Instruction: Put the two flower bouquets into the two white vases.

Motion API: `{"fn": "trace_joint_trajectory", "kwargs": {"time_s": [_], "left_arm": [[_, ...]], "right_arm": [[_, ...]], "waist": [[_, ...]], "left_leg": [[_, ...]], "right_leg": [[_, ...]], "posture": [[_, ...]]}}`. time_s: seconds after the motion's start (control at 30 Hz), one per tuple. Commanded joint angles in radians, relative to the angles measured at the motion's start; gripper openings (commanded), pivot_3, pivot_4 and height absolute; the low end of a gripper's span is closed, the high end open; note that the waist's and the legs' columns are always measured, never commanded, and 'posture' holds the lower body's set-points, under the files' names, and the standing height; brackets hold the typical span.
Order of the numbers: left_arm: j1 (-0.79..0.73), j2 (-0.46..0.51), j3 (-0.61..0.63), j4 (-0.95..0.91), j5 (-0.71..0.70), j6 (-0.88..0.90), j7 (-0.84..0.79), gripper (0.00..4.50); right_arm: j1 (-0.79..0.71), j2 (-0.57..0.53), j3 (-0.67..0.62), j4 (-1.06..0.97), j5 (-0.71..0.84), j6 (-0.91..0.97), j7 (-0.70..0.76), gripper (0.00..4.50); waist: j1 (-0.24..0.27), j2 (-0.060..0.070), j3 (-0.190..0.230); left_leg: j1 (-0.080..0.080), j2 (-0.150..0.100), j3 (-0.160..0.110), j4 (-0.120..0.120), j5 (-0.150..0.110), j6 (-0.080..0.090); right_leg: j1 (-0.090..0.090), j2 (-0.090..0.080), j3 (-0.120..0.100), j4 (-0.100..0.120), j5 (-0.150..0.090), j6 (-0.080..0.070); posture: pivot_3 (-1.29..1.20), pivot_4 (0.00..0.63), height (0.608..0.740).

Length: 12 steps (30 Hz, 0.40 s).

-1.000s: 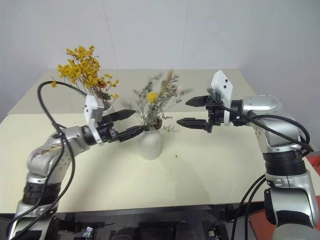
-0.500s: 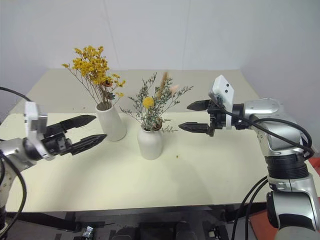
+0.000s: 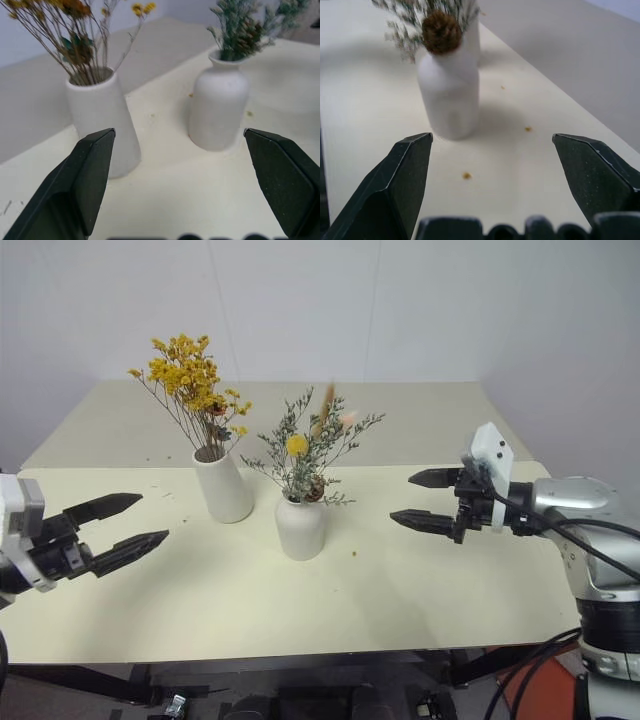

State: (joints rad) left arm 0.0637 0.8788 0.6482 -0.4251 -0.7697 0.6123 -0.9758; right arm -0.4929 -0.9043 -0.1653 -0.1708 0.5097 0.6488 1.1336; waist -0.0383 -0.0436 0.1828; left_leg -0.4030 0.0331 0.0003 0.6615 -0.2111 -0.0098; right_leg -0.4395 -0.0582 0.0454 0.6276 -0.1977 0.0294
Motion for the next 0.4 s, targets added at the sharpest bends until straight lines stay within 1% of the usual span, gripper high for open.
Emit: {"fn": "trace_joint_trajectory", "kwargs": {"time_s": [0.03,0.13,0.3,0.4], "left_arm": [[0.009,0.027,0.049,0.015,0.013,-0.038,-0.021,4.49],[0.01,0.034,0.04,0.029,0.045,-0.058,-0.015,4.49],[-0.031,0.027,0.016,0.044,0.051,-0.062,0.028,4.49],[-0.052,0.004,0.001,0.049,0.073,-0.094,0.057,4.49]], "right_arm": [[0.035,-0.018,-0.06,-0.048,0.006,-0.053,-0.014,4.5],[0.063,-0.024,-0.076,-0.062,0.015,-0.061,-0.015,4.5],[0.094,-0.047,-0.091,-0.069,0.012,-0.061,-0.027,4.5],[0.114,-0.033,-0.107,-0.083,0.019,-0.073,-0.048,4.5]], "waist": [[0.0,0.0,0.0],[0.0,0.0,0.0],[0.001,0.0,0.0],[0.002,0.0,0.0]], "left_leg": [[0.0,0.0,0.0,0.0,0.0,0.0],[0.001,0.0,0.0,0.0,0.0,0.0],[0.001,0.0,0.0,0.0,0.0,0.0],[0.001,0.0,0.0,0.0,0.0,0.0]], "right_leg": [[0.0,0.0,0.0,0.001,-0.001,-0.002],[0.0,0.0,0.0,0.002,-0.001,-0.002],[0.001,0.0,0.0,0.001,0.0,0.0],[0.001,0.0,0.0,0.001,0.0,0.0]], "posture": [[0.0,0.15,0.74],[0.0,0.15,0.74],[0.0,0.15,0.74],[0.0,0.15,0.74]]}}
